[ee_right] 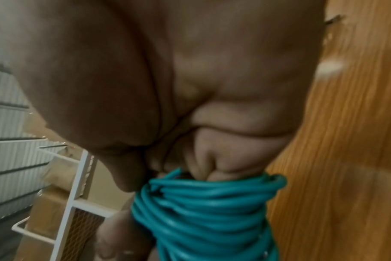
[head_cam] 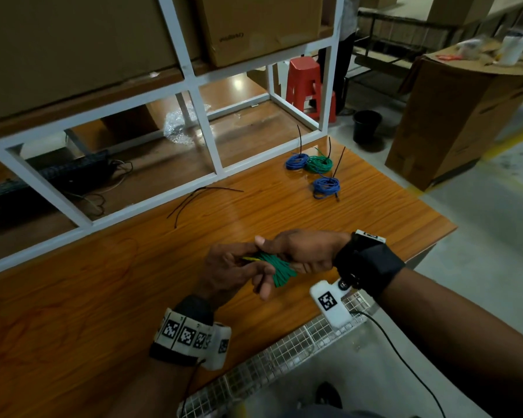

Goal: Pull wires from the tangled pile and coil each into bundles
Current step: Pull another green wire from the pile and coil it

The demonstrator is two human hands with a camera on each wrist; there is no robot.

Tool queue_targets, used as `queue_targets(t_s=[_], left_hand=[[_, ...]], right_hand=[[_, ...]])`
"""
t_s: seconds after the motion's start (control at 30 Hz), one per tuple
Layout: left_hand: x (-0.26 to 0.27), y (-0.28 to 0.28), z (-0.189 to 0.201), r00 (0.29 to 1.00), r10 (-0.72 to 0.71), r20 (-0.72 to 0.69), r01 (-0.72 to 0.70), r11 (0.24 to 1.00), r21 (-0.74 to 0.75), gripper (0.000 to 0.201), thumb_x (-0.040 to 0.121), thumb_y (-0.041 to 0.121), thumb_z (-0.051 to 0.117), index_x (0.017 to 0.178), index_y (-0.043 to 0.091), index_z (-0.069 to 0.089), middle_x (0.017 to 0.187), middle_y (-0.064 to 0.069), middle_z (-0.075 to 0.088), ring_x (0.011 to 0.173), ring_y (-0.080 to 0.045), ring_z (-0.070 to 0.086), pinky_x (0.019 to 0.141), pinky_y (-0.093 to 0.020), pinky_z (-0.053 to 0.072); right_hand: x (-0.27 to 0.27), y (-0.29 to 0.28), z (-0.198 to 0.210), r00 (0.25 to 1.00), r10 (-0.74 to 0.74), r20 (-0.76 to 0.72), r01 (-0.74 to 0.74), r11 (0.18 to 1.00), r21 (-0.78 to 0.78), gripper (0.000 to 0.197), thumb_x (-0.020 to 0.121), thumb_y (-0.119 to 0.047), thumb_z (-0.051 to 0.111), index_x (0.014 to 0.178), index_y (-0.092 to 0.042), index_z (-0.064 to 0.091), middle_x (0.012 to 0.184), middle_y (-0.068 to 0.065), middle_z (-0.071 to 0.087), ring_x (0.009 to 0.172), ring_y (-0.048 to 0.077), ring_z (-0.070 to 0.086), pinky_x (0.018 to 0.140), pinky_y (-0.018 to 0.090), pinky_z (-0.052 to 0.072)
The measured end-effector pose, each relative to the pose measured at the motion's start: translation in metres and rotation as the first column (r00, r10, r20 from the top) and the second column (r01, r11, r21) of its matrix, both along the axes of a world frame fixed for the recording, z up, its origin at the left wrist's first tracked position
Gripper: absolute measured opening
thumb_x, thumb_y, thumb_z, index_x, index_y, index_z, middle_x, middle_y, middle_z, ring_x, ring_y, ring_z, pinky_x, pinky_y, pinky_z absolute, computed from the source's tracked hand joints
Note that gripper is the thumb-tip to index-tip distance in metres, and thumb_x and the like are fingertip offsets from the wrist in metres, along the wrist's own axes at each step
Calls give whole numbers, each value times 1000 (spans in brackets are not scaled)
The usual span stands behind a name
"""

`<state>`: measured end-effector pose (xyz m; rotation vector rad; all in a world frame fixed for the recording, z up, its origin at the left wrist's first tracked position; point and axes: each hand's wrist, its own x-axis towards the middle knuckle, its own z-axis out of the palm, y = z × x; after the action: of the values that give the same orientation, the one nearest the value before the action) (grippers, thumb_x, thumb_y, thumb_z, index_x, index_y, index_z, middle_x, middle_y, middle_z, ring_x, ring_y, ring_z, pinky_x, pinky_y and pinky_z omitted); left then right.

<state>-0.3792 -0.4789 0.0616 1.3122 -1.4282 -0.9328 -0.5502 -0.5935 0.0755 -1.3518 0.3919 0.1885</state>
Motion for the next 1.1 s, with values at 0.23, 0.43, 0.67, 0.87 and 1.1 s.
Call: queue_targets(t_s=[0.23, 0.43, 0.67, 0.87, 1.1], left_hand=[[-3, -5, -16, 983, 181, -8, -181, 983, -30, 3, 82, 16, 78, 83, 19, 79, 81, -1, 77, 77, -20, 75, 62, -38, 61], [-2, -11, -19, 961, 275, -44, -275, 961, 12, 14, 79, 19, 81, 81, 5, 78, 78, -8, 76, 76, -27, 74, 63, -51, 60], [-5, -6, -9, 933, 227, -280, -214, 974, 77, 30, 61, 17, 85, 88, 3, 79, 91, -14, 76, 85, -30, 75, 63, -33, 59], [11, -11, -19, 901, 248, -356, -225, 969, 105, 36, 70, 9, 78, 102, -7, 73, 95, -25, 74, 83, -35, 74, 64, -33, 59], [20, -11, -34, 859, 263, -440, -230, 965, 126, 43, 71, 8, 76, 110, -8, 69, 85, -17, 75, 77, -26, 74, 62, -30, 58]], right_hand=[[6, 4, -7, 976, -220, 0, 219, 975, 30, 60, 104, -50, 54, 84, 3, 73, 88, 17, 76, 79, 26, 69, 80, 32, 56], [16, 2, -14, 921, -390, 1, 384, 904, -187, 66, 87, -65, 71, 70, -1, 69, 88, 25, 75, 68, 26, 66, 71, 33, 53], [-3, -19, -6, 997, -17, 69, -7, 945, 326, 55, 111, -28, 35, 124, 25, 47, 115, 22, 73, 105, 25, 72, 96, 32, 57], [15, -7, -8, 975, -221, 3, 208, 922, 326, 31, 109, -19, 47, 92, 2, 63, 98, 20, 75, 89, 23, 74, 86, 37, 58], [33, 2, -9, 859, -501, -108, 511, 853, 106, 41, 83, -20, 86, 103, 10, 65, 98, 26, 73, 85, 34, 74, 86, 47, 62]])
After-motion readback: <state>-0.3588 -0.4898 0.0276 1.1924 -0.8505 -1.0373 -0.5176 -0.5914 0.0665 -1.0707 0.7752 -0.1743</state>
